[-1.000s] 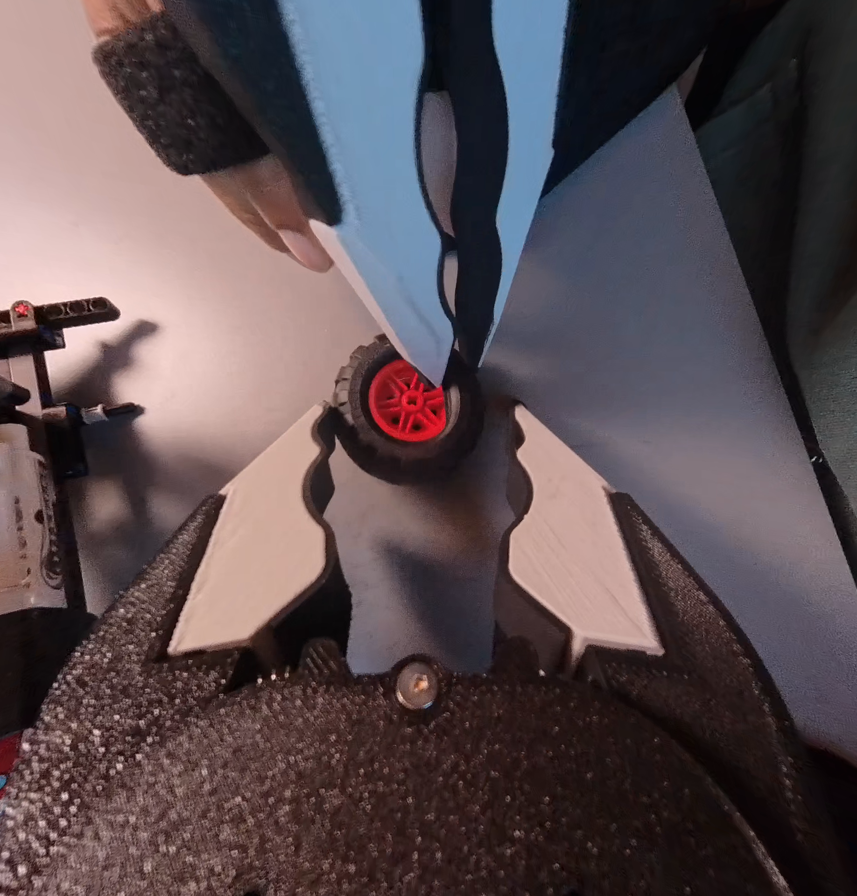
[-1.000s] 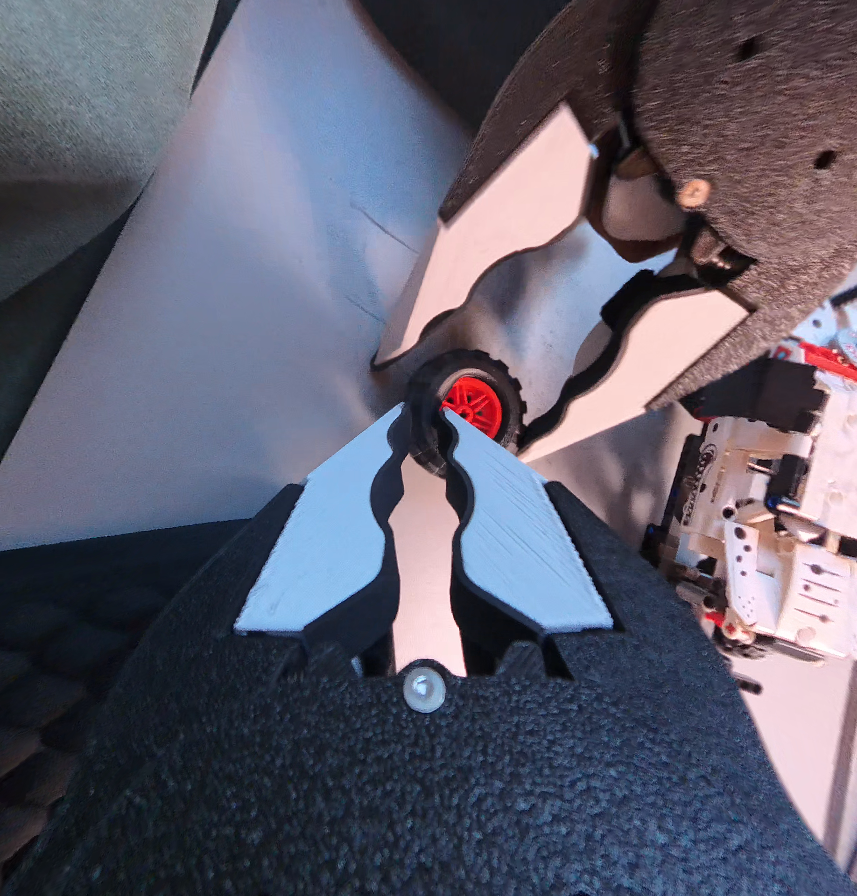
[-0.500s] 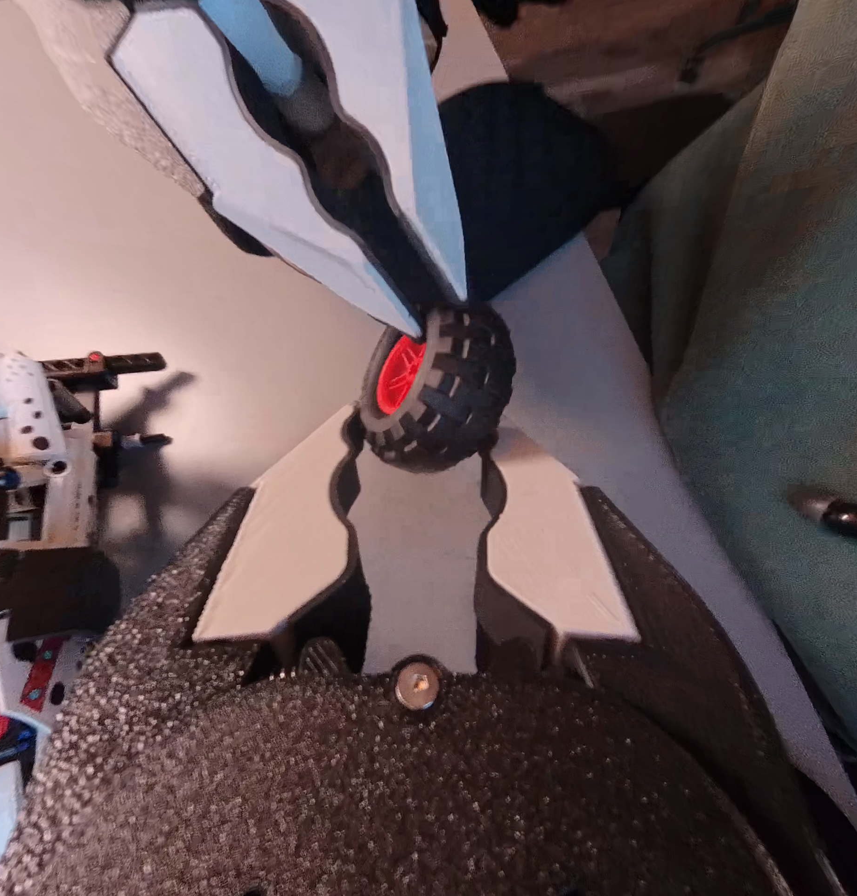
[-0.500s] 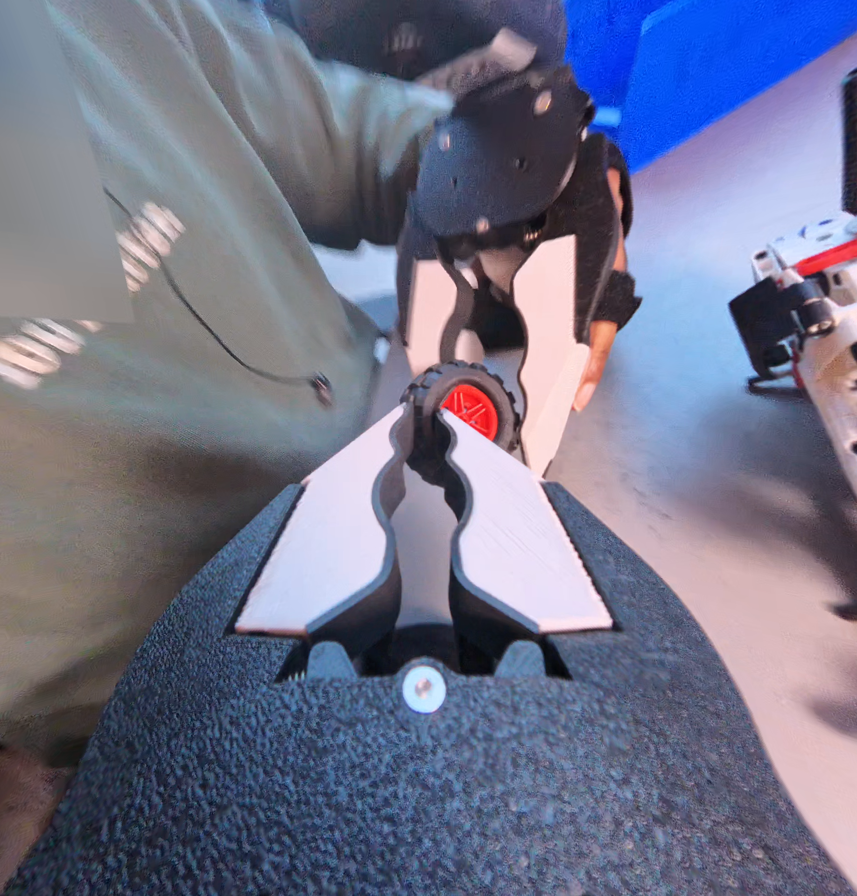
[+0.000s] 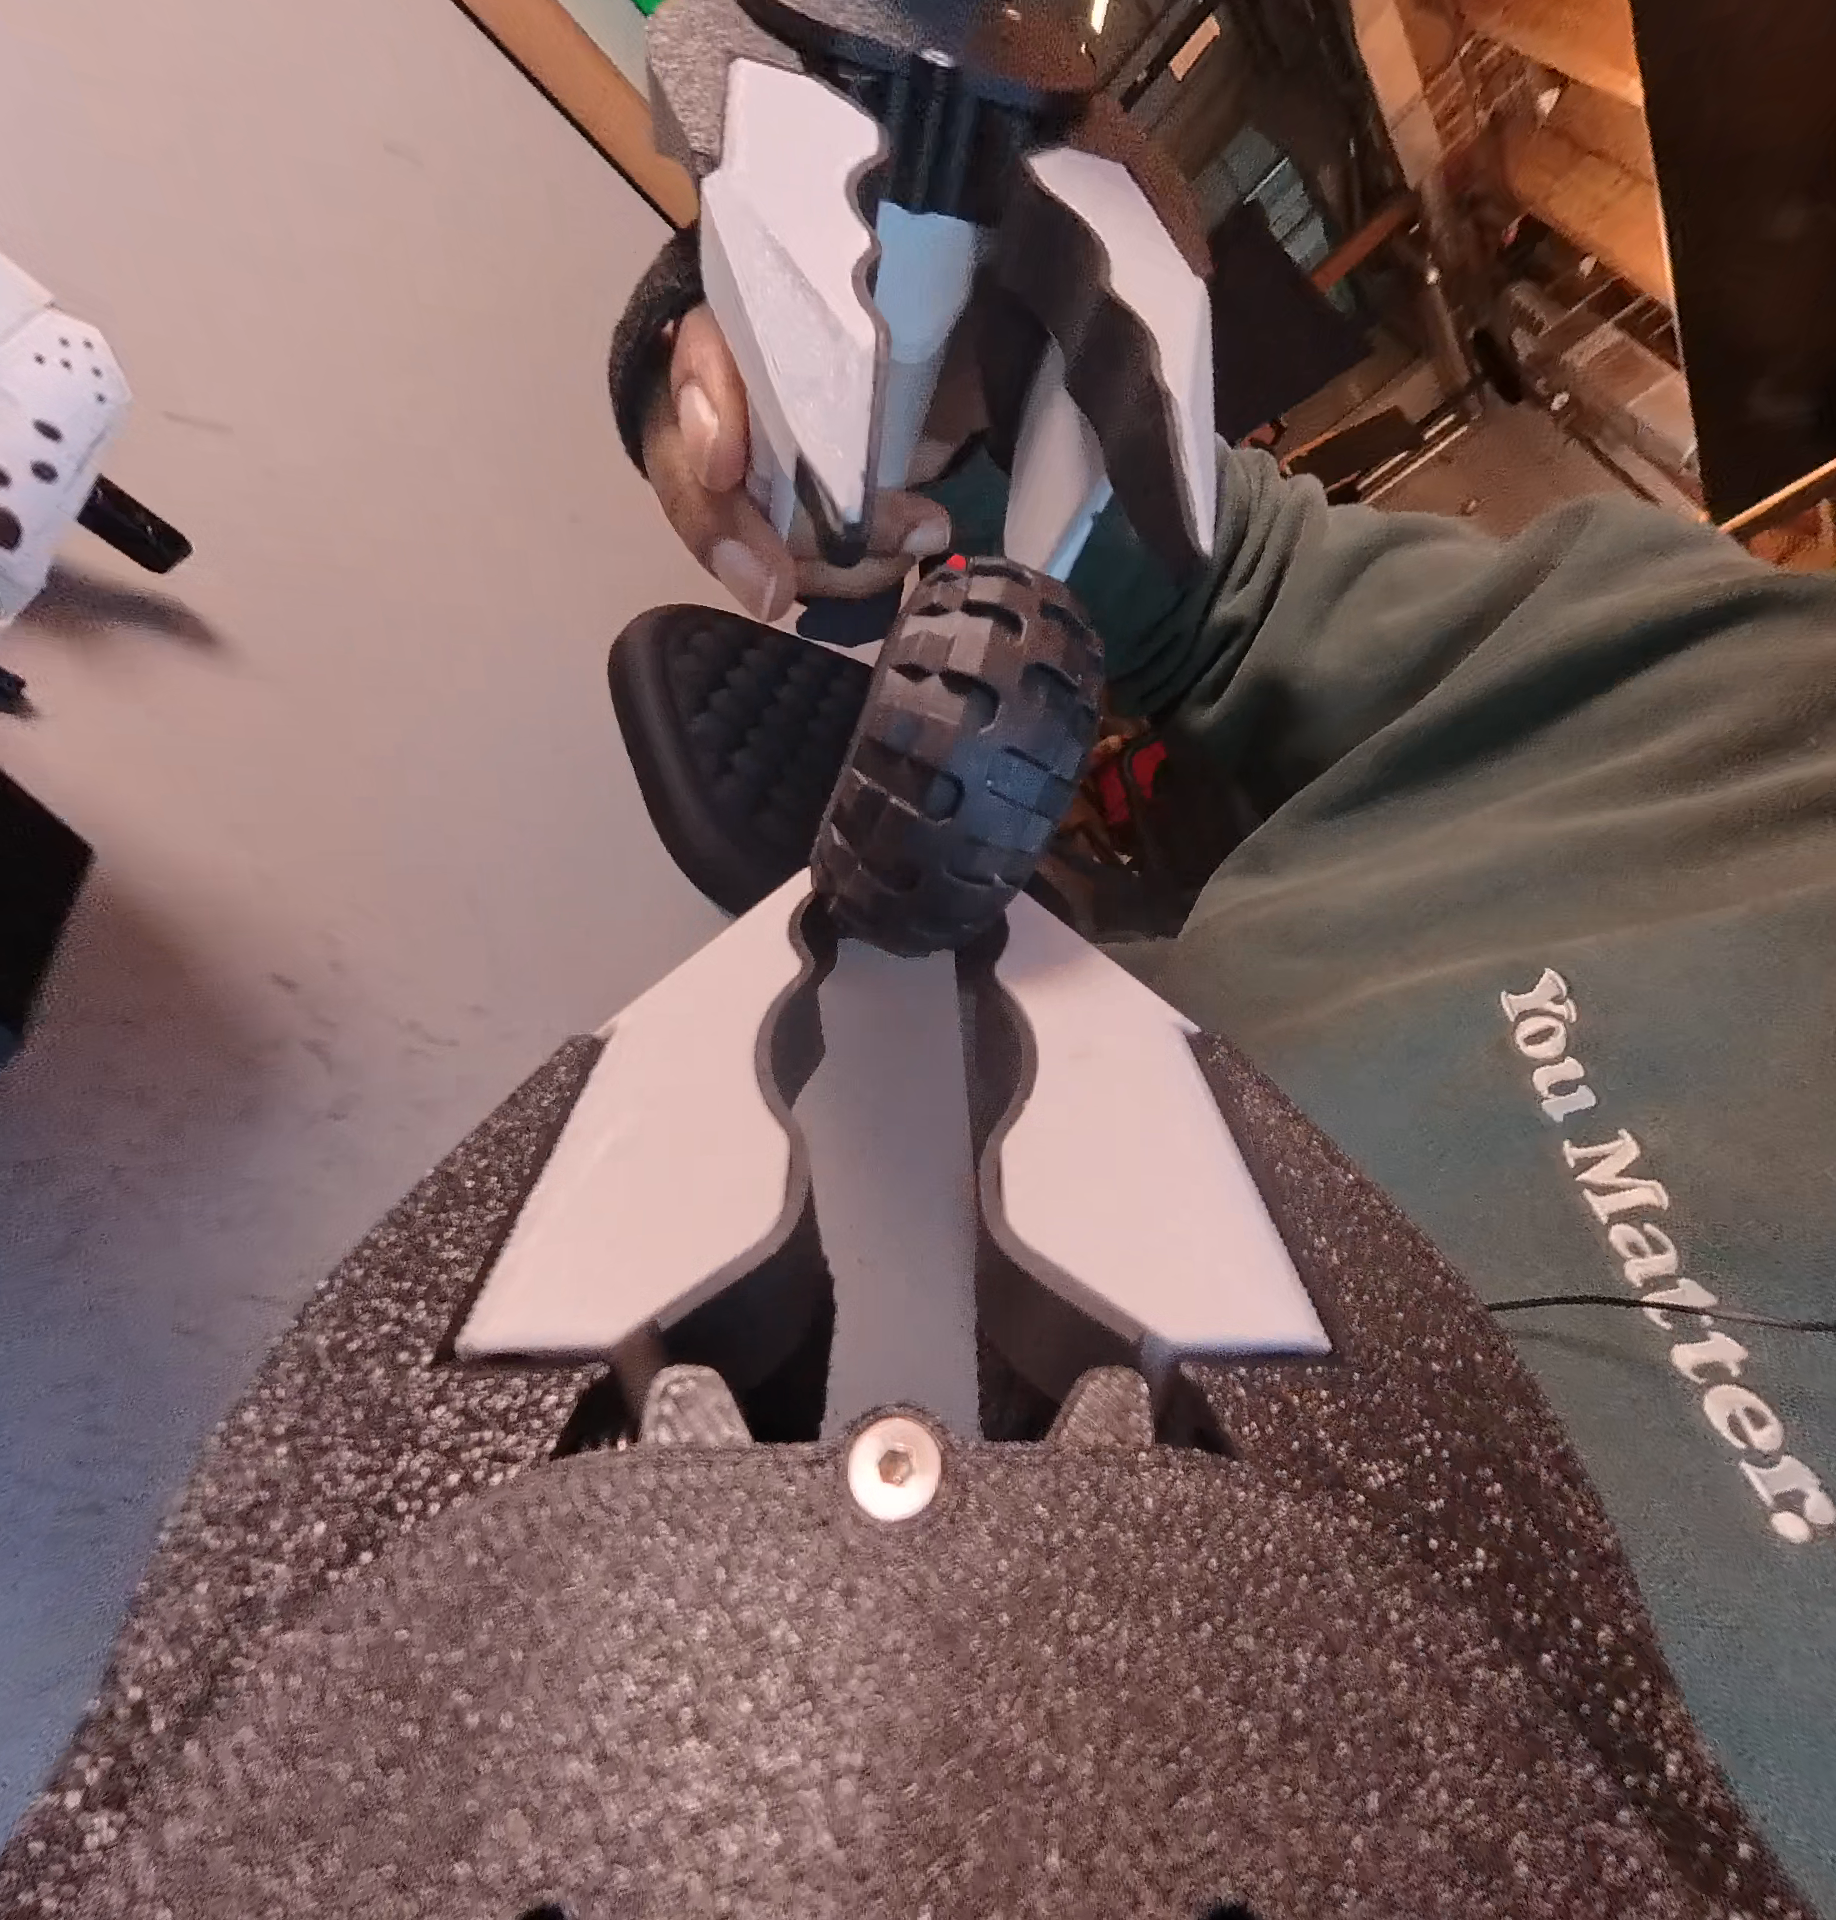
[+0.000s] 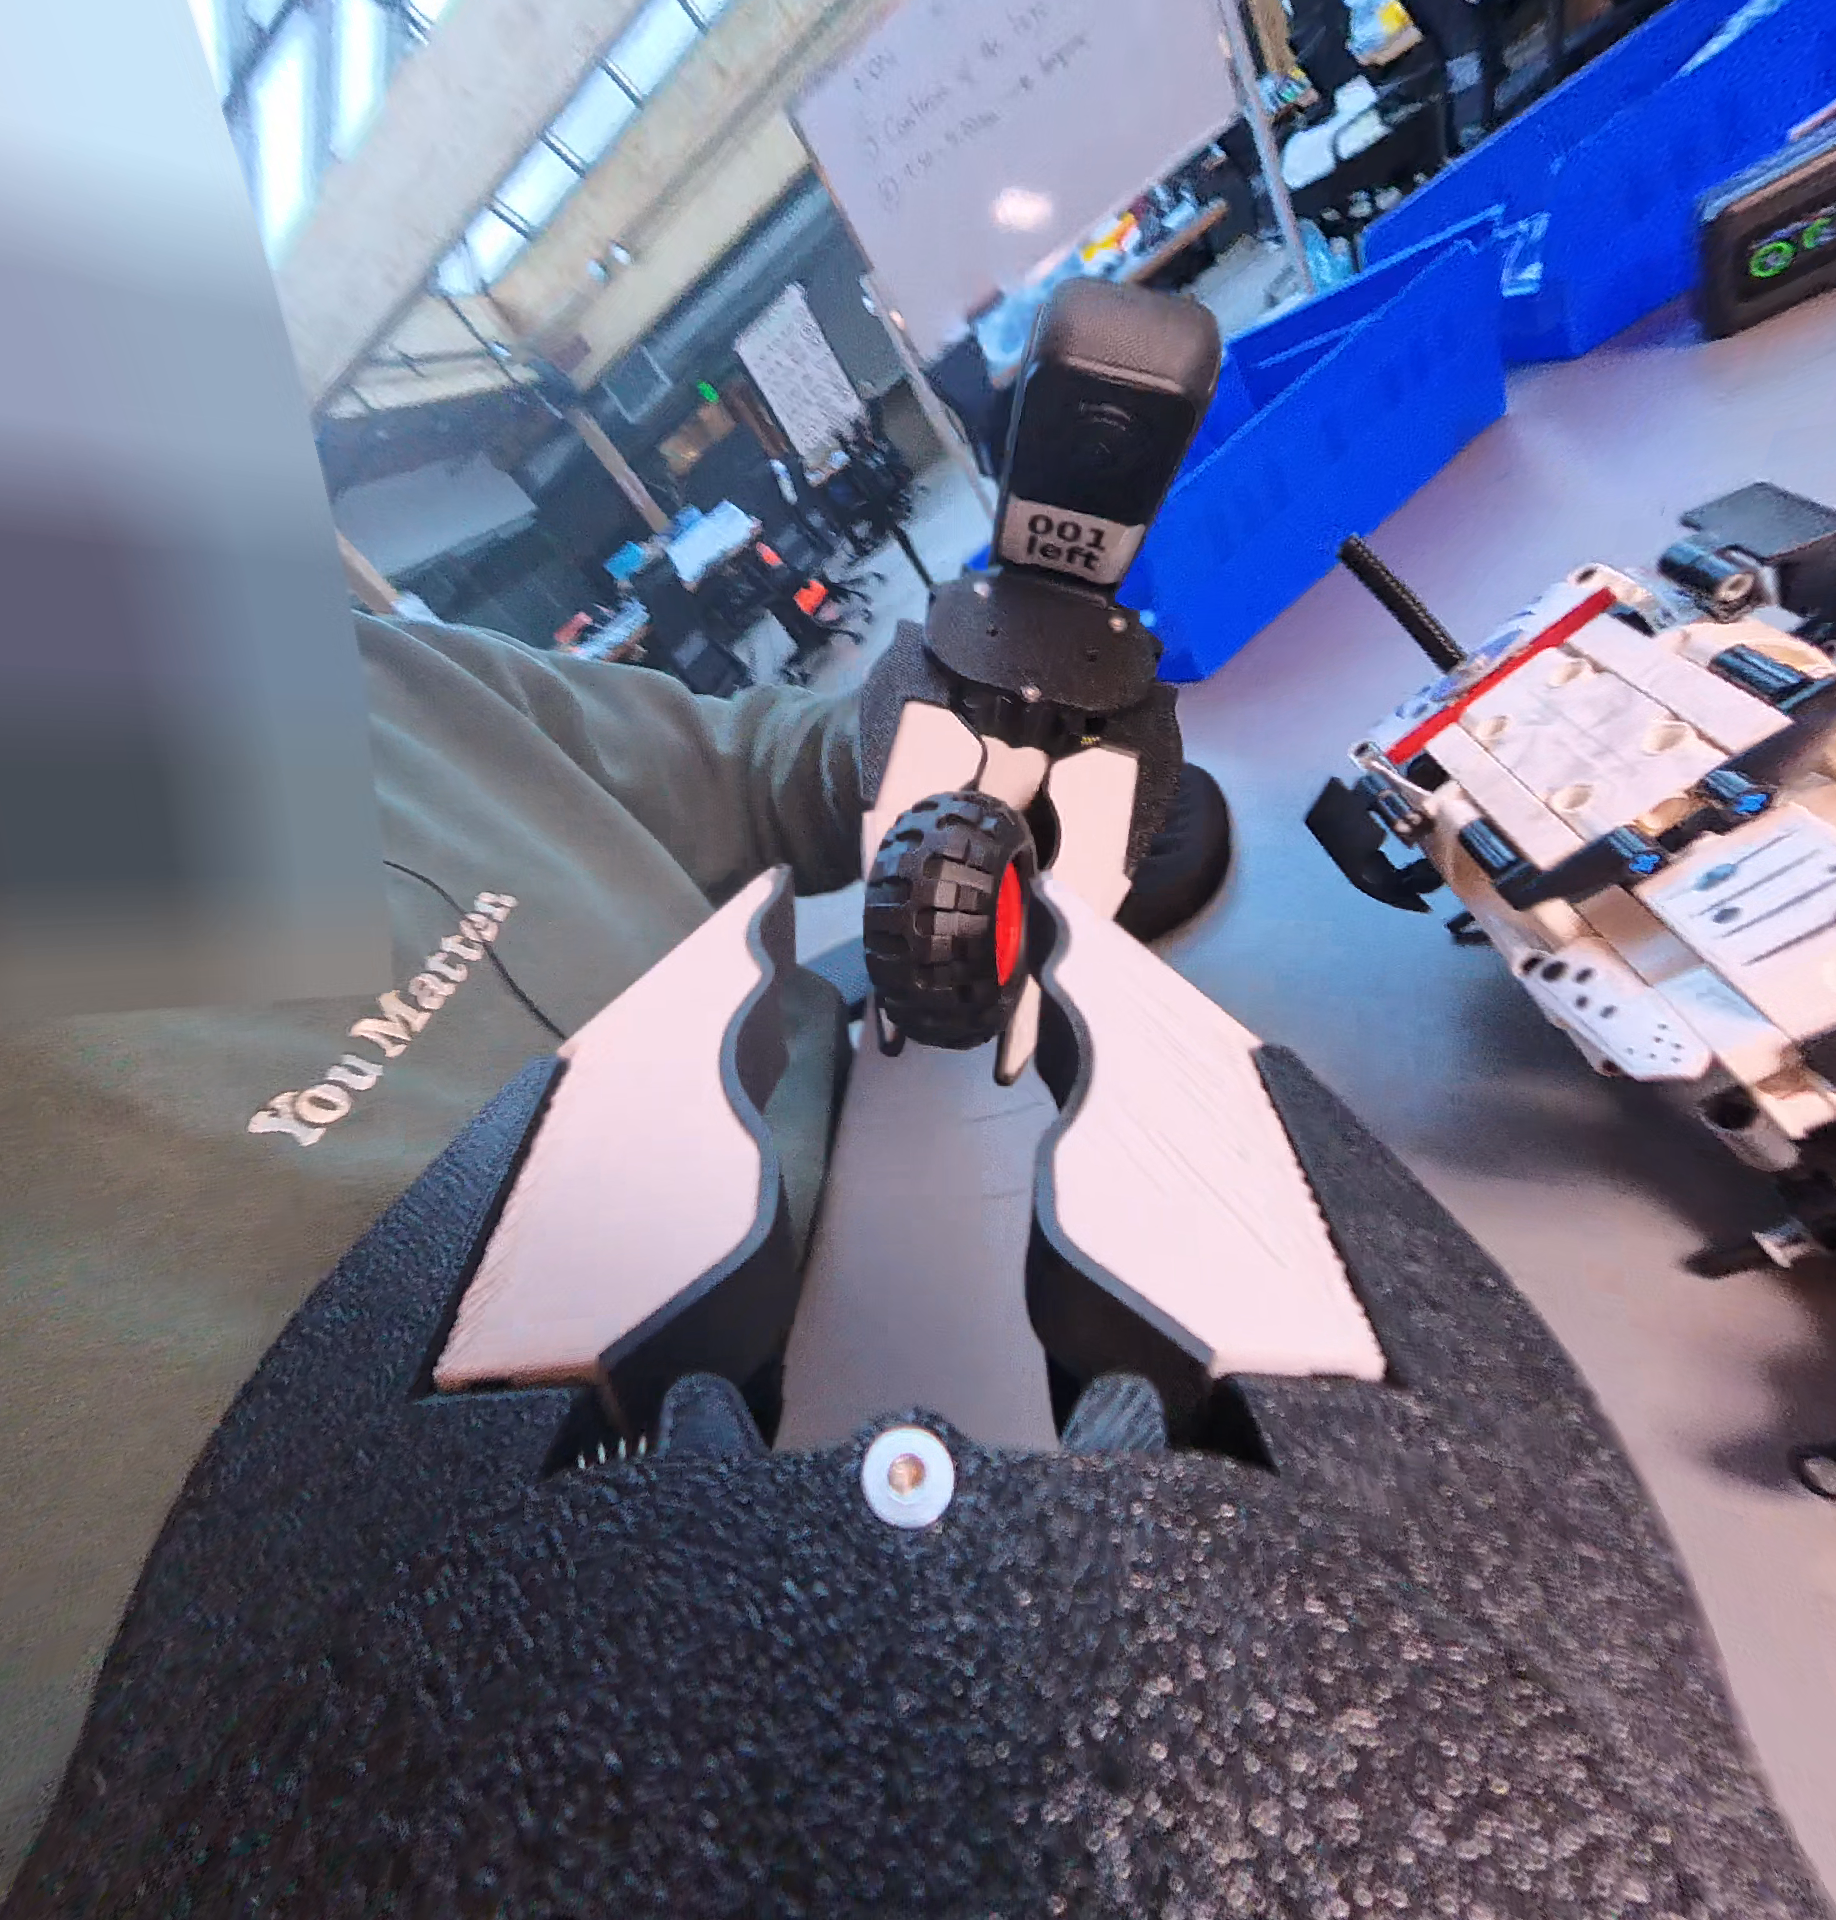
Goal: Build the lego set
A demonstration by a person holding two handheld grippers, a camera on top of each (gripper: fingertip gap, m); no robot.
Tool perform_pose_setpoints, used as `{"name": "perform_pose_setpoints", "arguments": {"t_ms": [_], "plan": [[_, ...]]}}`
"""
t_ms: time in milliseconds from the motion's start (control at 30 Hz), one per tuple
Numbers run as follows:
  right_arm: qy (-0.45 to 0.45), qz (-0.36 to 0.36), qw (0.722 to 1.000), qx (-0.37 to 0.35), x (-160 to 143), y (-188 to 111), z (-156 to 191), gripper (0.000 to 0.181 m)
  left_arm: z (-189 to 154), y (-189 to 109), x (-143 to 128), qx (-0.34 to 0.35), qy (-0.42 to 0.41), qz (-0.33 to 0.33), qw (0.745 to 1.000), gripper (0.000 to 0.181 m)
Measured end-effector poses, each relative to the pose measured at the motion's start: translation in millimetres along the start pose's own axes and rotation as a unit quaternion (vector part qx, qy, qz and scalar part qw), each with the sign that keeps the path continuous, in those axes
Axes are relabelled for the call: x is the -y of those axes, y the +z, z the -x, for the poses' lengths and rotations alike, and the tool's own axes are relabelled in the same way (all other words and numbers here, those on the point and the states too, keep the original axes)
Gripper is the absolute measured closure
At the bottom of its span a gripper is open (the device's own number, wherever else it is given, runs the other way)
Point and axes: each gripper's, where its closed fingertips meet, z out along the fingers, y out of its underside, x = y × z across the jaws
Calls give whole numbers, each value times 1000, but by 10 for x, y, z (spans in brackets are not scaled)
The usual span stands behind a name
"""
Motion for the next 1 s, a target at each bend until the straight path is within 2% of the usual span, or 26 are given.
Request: {"name": "perform_pose_setpoints", "arguments": {"t_ms": [67,200,267,333,433,500,567,633,733,933,1000], "plan": [[-18,23,999,-28,-63,58,-18,133,3,27,-7,-6,-27,0,1000,160],[-37,67,994,-79,-173,141,-126,151,6,82,-5,-15,-61,-6,998,160],[-28,69,994,-80,-174,144,-137,152,-2,81,1,-15,-61,-13,998,159],[-26,63,995,-73,-153,145,-111,153,-24,47,14,-14,-34,-20,999,158],[-47,65,994,-69,-174,177,-63,154,-19,-47,109,18,40,-52,998,142],[-85,73,990,-81,-209,232,-44,154,-65,-71,157,33,85,-70,993,149],[-138,73,982,-106,-193,260,-38,154,-24,-90,162,78,132,-73,985,153],[-216,71,962,-148,-159,282,-40,155,-23,-135,191,103,154,-83,979,154],[-340,71,915,-204,-79,307,39,157,-99,-165,230,111,179,-112,971,153],[-527,57,798,-287,41,346,238,160,-224,-251,338,182,292,-136,929,153],[-557,52,774,-298,54,362,300,160,-267,-266,350,202,323,-141,914,153]]}}
